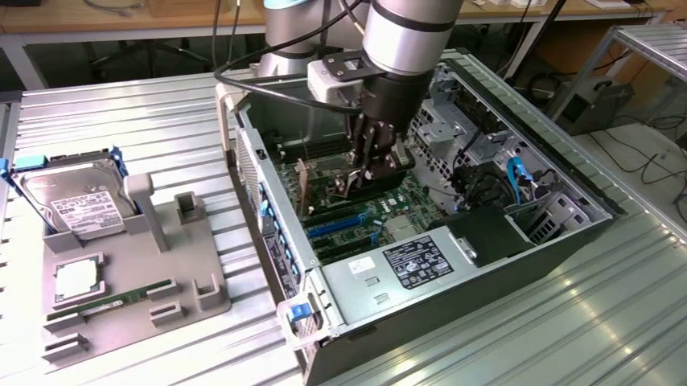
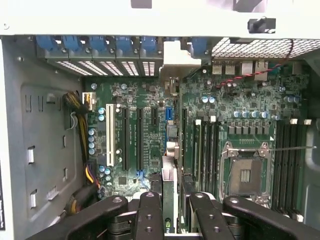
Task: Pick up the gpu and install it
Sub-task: 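Insert the gpu into the slot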
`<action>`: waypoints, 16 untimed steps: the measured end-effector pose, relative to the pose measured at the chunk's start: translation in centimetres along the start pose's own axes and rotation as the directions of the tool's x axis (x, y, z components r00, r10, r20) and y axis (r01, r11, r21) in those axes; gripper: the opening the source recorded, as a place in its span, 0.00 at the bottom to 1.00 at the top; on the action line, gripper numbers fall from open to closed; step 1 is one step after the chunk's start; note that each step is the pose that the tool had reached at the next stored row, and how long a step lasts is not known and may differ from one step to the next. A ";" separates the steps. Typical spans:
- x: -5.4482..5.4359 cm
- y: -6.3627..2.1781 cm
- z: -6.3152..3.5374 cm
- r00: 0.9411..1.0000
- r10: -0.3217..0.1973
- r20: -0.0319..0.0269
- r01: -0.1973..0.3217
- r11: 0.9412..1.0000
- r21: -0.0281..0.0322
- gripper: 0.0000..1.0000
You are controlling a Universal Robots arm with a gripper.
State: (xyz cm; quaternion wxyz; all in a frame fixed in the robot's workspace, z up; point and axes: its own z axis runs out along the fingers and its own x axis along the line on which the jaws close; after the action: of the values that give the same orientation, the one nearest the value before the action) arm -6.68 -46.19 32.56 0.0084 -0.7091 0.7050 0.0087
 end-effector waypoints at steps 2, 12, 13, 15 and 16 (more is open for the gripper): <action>0.1 0.06 0.29 1.000 0.000 0.001 0.000 1.000 0.000 0.26; 0.3 0.78 2.05 1.000 0.011 0.001 -0.011 1.000 0.000 0.26; 0.4 0.83 2.17 1.000 0.013 0.001 -0.013 1.000 0.000 0.26; 0.4 0.93 2.39 1.000 0.017 0.002 -0.017 1.000 0.000 0.26; 0.4 1.01 2.57 1.000 0.022 0.002 -0.022 1.000 0.000 0.26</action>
State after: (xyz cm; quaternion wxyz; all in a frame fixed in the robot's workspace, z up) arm -7.69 -46.49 29.99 0.0090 -0.7013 0.7127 0.0092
